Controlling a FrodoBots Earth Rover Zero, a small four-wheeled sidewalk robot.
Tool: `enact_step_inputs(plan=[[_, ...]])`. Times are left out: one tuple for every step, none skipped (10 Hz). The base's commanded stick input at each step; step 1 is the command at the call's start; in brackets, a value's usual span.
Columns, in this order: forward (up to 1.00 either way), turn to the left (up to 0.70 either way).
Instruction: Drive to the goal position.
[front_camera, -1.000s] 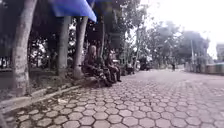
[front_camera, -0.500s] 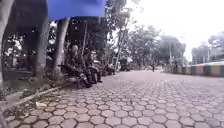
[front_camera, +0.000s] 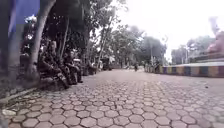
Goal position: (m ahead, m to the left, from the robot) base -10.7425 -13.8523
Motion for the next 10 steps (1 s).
enact_step_inputs(plan=[[0.45,0.0],[0.45,0.0],[0.45,0.0],[0.45,0.0],[0.45,0.0],[0.45,0.08],[0.7,0.01],[0.7,0.0],[0.7,0.0],[0.7,0.0]])
